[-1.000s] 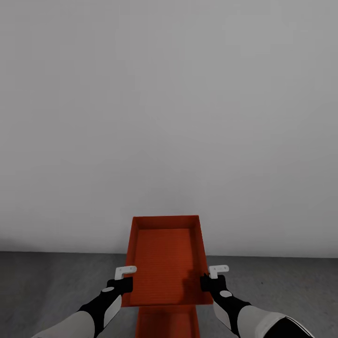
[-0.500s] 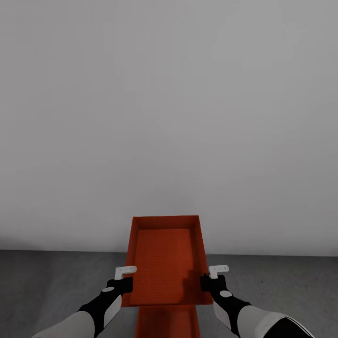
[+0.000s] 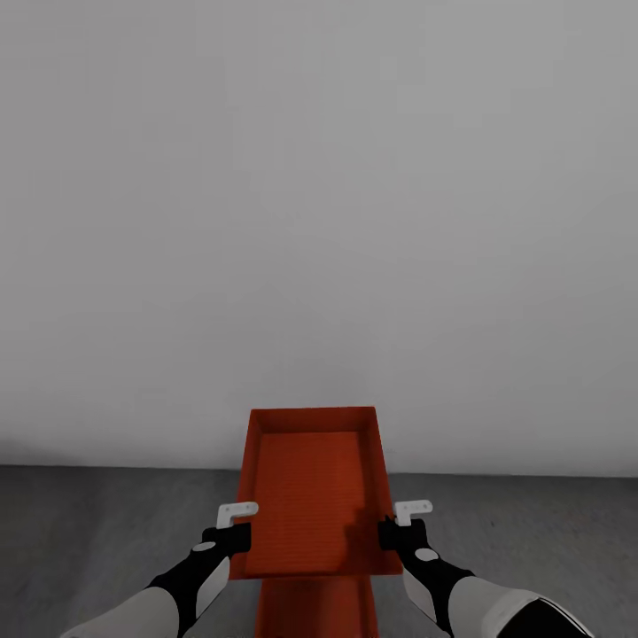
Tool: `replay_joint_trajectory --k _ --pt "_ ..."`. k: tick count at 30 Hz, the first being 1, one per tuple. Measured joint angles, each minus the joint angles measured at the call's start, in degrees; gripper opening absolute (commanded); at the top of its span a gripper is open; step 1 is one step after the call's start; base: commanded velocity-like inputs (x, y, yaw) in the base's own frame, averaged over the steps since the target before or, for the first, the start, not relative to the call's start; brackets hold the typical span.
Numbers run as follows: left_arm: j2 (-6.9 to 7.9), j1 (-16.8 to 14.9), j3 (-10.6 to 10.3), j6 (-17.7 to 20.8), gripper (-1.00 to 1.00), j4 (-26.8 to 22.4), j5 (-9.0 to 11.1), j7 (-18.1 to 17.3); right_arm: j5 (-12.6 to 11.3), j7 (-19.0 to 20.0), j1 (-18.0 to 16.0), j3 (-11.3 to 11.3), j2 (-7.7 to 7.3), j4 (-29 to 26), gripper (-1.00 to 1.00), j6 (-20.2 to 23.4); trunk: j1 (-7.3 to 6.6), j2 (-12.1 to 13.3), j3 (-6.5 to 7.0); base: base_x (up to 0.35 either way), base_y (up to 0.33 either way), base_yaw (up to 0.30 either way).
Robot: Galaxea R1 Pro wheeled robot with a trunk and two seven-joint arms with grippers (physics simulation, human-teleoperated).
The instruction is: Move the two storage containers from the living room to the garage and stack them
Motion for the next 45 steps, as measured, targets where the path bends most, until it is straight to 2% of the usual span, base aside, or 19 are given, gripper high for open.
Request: replay_joint_trajectory --k 45 --pt "-0.05 0.00 0.09 -0.10 -1.00 0.17 0.00 0.01 0.05 -0.03 0.00 0.02 -0.01 0.00 -1.00 0.08 0.00 -0.01 -4.12 0.000 0.000 0.000"
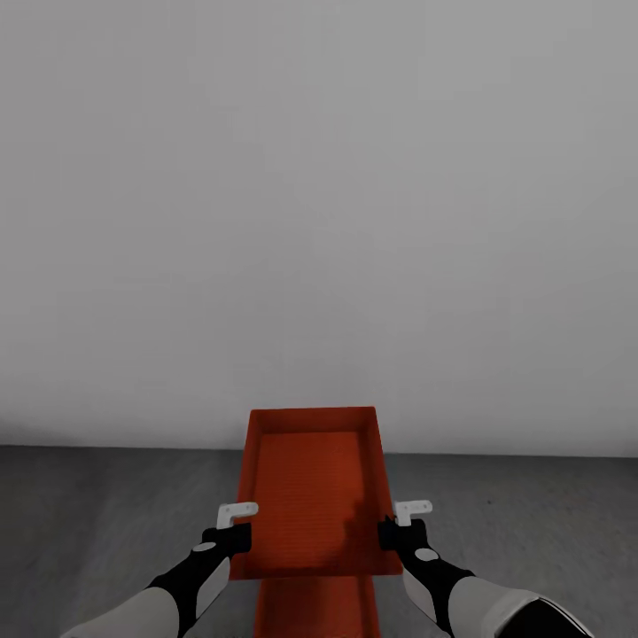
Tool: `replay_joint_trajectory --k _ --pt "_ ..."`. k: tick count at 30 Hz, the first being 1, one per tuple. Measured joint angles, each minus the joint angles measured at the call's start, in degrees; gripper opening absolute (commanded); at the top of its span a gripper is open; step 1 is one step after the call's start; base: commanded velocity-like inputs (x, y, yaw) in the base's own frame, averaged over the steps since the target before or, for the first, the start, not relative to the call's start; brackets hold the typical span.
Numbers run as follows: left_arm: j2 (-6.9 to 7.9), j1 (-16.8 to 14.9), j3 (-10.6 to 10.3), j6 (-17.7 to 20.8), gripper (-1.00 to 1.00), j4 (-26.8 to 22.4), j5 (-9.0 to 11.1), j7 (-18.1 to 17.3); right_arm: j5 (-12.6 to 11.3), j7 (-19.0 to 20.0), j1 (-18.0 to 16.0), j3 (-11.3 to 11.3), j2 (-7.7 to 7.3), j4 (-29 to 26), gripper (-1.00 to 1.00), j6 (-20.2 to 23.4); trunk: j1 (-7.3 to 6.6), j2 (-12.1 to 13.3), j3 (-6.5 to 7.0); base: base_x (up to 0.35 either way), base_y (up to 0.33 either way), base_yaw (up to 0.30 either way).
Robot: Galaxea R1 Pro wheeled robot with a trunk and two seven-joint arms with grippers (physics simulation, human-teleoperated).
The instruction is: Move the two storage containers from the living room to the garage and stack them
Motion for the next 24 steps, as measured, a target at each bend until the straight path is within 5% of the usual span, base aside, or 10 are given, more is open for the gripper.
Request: replay_joint_trajectory --k 24 --pt "-0.11 -0.01 0.12 -0.38 -1.00 0.39 0.01 0.05 0.05 0.08 0.00 0.18 -0.08 0.00 -1.00 0.00 0.00 0.00 -2.20 0.000 0.000 0.000"
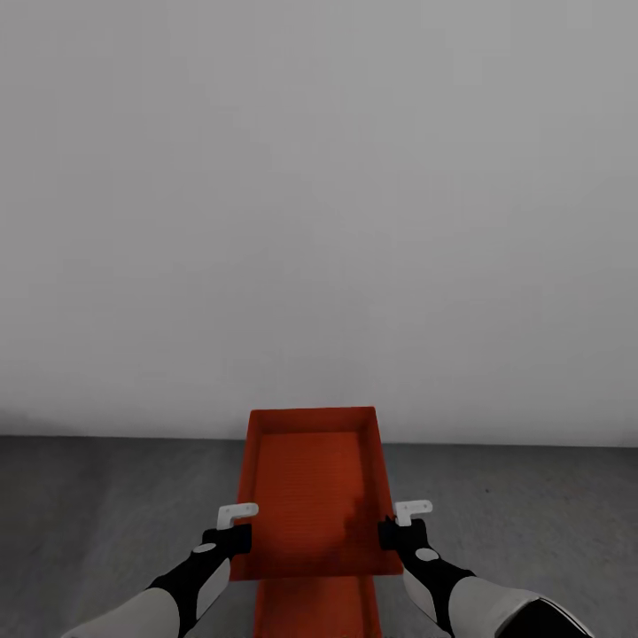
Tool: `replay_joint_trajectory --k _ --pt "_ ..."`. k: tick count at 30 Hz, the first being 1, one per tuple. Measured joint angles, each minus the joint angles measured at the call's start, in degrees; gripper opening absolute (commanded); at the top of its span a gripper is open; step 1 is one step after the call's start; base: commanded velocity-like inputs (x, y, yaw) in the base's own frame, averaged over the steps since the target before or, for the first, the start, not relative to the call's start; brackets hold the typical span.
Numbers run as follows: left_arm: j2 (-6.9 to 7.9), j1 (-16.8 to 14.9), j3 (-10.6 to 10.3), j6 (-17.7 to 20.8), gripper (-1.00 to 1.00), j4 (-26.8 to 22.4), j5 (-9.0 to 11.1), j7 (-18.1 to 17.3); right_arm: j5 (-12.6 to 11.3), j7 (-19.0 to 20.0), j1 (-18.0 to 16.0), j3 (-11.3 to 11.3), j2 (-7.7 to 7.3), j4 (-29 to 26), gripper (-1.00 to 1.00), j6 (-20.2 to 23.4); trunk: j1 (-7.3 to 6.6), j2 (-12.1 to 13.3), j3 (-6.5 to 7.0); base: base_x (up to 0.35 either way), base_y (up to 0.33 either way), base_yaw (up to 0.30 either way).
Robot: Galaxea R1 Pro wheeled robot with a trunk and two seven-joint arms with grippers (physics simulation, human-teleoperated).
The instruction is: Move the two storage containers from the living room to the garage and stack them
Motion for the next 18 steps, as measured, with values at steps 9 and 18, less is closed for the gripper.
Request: replay_joint_trajectory --k 9,18 --pt "0.02 0.00 -0.04 -0.21 -1.00 0.12 0.03 -0.01 -0.26 -0.05 0.00 0.29 0.05 0.03 -1.00 -0.12 0.00 0.00 -0.82 0.000 0.000 0.000" --pt "0.04 -0.01 -0.07 -0.25 -1.00 0.13 0.05 -0.02 -0.41 -0.06 0.00 0.41 0.07 0.05 -1.00 -0.16 0.00 0.00 -1.65 0.000 0.000 0.000"
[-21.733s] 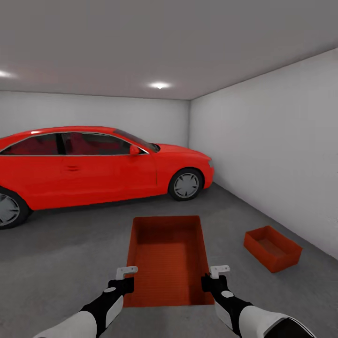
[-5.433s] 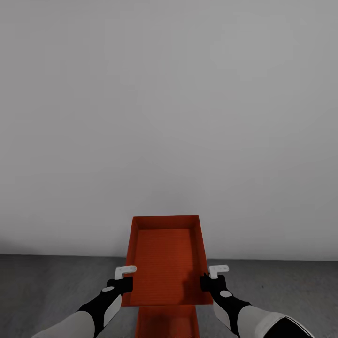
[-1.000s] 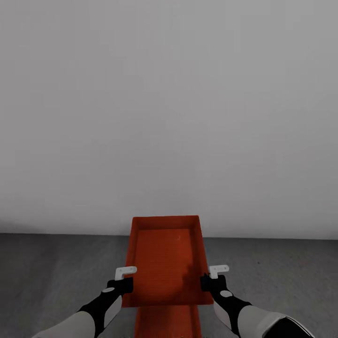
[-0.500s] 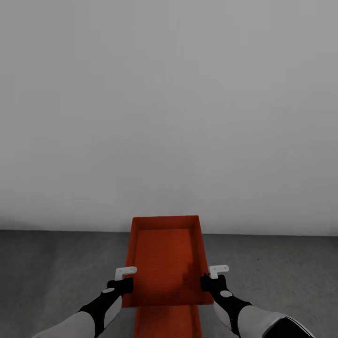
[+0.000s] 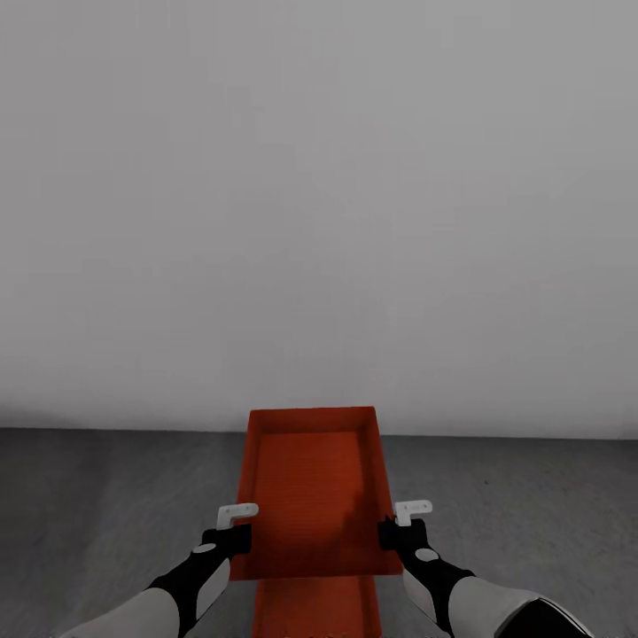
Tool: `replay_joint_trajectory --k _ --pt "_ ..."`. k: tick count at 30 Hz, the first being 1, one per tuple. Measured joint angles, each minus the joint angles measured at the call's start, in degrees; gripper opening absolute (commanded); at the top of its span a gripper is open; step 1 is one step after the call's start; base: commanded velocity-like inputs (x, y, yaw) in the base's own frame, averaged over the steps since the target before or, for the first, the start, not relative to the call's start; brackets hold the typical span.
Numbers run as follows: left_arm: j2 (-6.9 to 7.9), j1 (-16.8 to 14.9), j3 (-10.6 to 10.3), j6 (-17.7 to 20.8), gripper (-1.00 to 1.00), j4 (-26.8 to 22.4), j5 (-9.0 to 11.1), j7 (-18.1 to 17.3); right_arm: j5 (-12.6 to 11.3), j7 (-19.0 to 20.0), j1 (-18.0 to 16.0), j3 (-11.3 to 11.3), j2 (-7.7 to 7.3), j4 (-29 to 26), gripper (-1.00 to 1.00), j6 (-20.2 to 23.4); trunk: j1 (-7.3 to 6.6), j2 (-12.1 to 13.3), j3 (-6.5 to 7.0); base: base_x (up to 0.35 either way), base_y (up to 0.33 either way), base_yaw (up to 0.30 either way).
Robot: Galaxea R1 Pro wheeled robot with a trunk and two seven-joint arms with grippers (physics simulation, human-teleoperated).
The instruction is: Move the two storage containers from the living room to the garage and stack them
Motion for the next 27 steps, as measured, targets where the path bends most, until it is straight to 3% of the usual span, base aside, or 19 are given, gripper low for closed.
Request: replay_joint_trajectory --k 27 --pt "0.00 0.00 -0.02 0.00 -1.00 0.00 0.02 0.00 -0.03 0.00 0.00 0.03 0.00 0.00 -1.00 0.00 0.00 0.00 -2.47 0.000 0.000 0.000"
